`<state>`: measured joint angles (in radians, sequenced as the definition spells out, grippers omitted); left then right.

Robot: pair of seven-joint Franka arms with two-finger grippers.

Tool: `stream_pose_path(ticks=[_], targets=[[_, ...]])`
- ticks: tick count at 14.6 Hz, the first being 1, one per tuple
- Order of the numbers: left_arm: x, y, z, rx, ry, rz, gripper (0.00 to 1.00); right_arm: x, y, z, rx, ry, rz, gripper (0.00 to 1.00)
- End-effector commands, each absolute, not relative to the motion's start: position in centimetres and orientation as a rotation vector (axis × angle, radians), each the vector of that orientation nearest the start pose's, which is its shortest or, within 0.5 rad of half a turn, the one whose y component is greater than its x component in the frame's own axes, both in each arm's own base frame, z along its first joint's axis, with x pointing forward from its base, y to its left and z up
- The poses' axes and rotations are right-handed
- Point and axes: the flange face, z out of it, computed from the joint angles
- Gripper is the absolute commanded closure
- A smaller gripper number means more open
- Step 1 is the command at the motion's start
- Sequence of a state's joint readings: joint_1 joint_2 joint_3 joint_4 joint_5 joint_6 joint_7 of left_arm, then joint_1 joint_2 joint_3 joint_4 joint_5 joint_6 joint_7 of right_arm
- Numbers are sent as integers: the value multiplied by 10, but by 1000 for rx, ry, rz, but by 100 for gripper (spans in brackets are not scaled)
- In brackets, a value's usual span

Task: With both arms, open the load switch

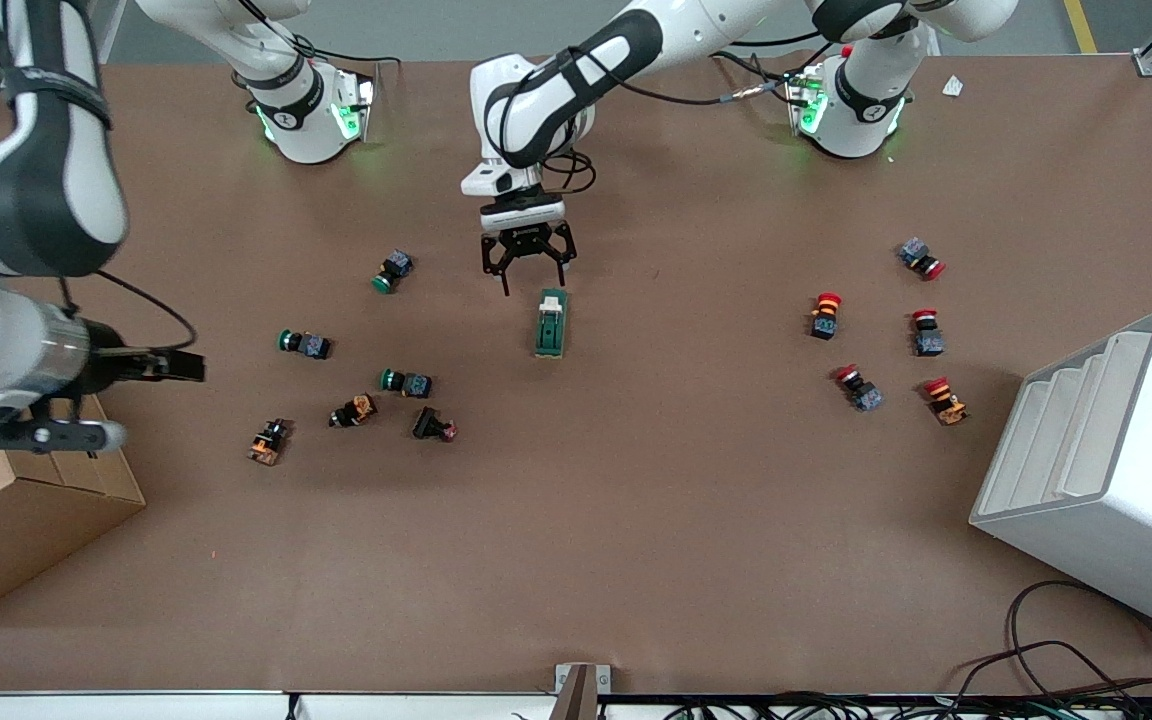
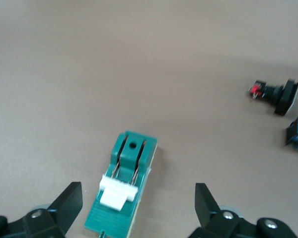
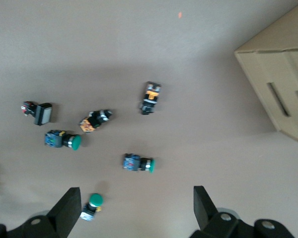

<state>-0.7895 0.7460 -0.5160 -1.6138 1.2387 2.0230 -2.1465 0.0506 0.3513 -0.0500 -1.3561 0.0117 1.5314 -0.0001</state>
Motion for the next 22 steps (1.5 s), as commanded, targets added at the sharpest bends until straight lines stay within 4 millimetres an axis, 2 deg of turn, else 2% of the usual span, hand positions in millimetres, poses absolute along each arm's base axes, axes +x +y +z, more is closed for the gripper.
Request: stream_pose_path(ticks=[1,2,6,8,10,13,16,19,22], targets=[[318,-624,283,-2919,-397,-968,0,631,-18,529,-3156,-61,252,0],[332,-618,300,-2923,-418,-942,0,628,-24,535,-3162,-46,246,0],[397,-578,373,-2944,-501,-822,0,629,-27,551,-3163,-27,221,0],[430,-554,401,-2941,-526,-747,0,629,-30,559,-3159,-17,221,0],[465,-521,418,-2909,-530,-666,0,628,-29,563,-3150,-17,227,0],[505,-473,448,-2897,-523,-544,0,619,-22,563,-3142,-27,320,0],[529,-425,488,-2917,-501,-457,0,618,-20,572,-3137,-28,295,0],[540,-370,533,-2919,-406,-366,0,601,-21,607,-3121,-22,201,0],[549,-315,569,-2891,-360,-342,0,589,-21,609,-3116,-17,219,0]])
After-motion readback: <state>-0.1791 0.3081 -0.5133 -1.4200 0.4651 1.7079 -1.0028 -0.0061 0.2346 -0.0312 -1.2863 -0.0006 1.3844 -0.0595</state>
